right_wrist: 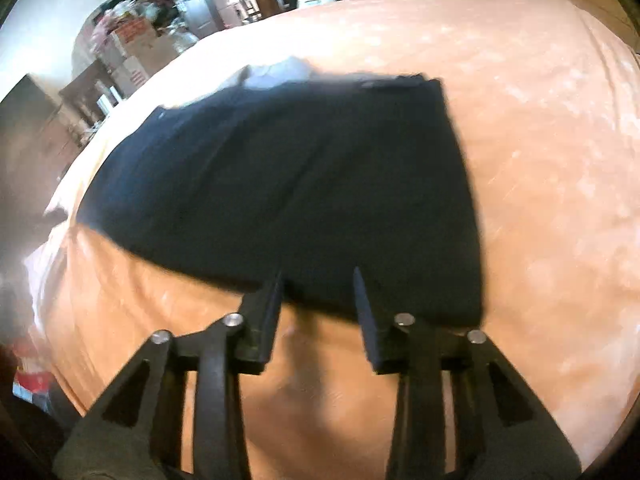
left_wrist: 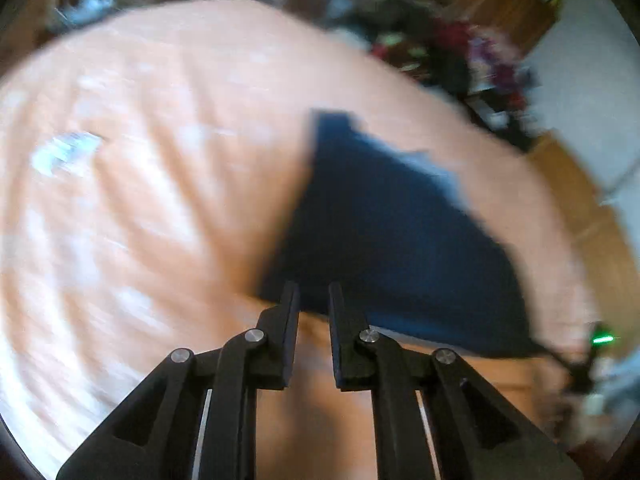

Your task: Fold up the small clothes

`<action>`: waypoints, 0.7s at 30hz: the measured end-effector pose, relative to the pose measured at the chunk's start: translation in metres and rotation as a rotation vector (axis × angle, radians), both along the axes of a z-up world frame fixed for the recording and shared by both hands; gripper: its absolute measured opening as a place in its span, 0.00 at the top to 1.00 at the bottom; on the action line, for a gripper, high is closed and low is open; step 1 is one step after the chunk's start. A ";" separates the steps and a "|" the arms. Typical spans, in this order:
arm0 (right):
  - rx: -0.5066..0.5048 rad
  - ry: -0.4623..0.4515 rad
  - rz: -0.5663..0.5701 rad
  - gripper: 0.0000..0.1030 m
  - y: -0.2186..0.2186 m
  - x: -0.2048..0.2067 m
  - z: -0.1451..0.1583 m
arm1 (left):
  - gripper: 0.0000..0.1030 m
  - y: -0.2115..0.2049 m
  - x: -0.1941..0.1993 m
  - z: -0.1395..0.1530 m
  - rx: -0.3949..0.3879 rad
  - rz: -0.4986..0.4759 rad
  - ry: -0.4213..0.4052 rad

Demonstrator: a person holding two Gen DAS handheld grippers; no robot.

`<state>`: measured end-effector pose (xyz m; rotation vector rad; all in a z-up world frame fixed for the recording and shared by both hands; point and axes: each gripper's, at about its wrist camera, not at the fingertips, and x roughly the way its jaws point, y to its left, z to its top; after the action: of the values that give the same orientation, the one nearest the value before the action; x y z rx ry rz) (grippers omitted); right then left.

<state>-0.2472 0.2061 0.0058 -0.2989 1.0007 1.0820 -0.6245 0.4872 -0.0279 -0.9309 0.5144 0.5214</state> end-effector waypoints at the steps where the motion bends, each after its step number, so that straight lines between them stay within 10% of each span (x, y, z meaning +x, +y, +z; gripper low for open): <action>1: -0.004 0.002 0.003 0.54 0.002 -0.006 -0.006 | 0.77 -0.003 0.003 -0.009 -0.053 0.005 -0.038; 6: 0.000 -0.043 0.016 0.36 0.001 -0.021 -0.017 | 0.76 -0.001 0.001 -0.056 -0.211 0.140 -0.122; 21: 0.016 -0.056 0.044 0.22 0.001 -0.024 -0.026 | 0.59 0.025 0.020 -0.058 -0.227 0.265 -0.189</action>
<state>-0.2710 0.2072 -0.0204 -0.3380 0.9388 1.1150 -0.6044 0.5124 -0.0857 -1.2620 0.2834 0.6144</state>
